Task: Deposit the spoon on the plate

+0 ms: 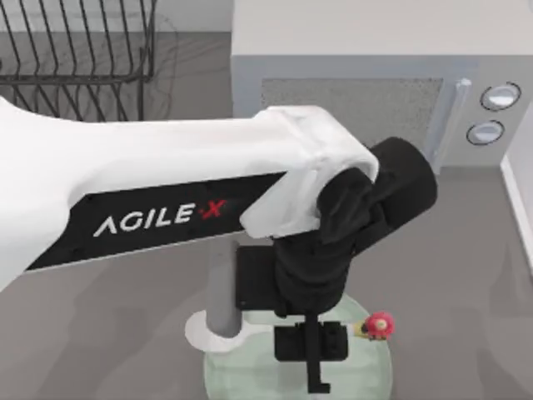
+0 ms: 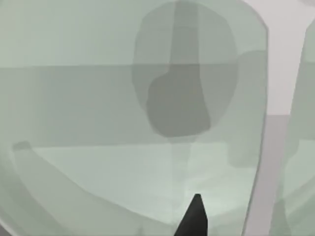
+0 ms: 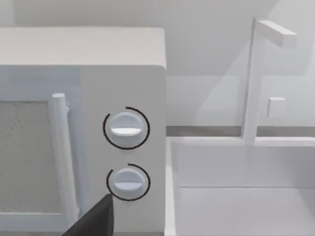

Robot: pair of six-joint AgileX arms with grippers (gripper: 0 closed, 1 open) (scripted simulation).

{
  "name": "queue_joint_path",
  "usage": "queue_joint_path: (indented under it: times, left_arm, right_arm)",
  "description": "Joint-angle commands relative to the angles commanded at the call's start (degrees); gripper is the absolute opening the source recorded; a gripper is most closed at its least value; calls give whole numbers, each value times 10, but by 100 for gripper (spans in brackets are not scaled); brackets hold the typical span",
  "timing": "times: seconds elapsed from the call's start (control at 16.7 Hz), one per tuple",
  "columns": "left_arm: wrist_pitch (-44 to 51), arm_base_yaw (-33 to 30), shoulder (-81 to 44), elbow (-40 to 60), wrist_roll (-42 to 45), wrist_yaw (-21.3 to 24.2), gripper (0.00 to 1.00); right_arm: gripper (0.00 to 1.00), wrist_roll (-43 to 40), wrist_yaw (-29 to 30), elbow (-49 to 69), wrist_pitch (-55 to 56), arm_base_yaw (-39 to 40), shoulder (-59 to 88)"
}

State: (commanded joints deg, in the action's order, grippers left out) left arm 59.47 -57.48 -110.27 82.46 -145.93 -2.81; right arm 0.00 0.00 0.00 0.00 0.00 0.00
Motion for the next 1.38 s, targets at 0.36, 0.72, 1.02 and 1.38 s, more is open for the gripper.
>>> queue_joint_path:
  times: [0.36,0.72,1.02,1.38]
  left_arm:
    - [-65,-3,3,18,0,-25,0]
    - [-100,2,11,12,3,-28,0]
    - [-91,5,10,-15,3,-11,0]
    - [-61,4,-20,-62,2,12,0]
  right_arm:
    - [100,0,0,0,0,0,0]
    - [100,0,0,0,0,0,0]
    - [100,0,0,0,0,0,0]
    - [100,0,0,0,0,0,0]
